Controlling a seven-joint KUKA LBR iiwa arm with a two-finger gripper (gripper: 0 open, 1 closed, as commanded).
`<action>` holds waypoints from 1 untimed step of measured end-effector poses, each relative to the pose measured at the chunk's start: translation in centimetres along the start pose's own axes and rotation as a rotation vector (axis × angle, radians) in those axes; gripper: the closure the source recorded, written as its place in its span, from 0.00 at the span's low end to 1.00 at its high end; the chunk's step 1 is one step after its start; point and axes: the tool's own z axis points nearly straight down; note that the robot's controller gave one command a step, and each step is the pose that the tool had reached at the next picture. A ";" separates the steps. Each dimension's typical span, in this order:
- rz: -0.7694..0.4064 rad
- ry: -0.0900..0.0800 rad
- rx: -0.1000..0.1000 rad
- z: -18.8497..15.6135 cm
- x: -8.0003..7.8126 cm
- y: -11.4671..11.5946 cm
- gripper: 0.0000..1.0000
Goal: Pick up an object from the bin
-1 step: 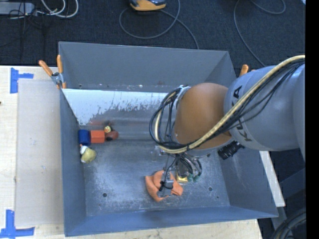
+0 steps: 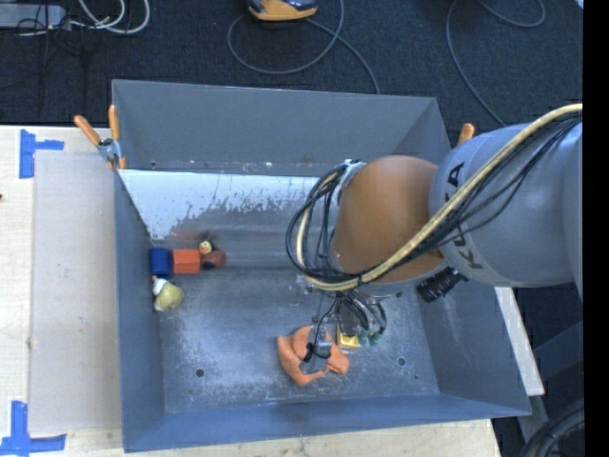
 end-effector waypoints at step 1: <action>0.005 0.002 -0.001 3.1 -0.3 -3.4 0.00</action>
Offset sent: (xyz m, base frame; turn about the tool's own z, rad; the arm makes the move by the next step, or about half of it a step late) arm -0.0004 -0.0611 -0.0648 0.1842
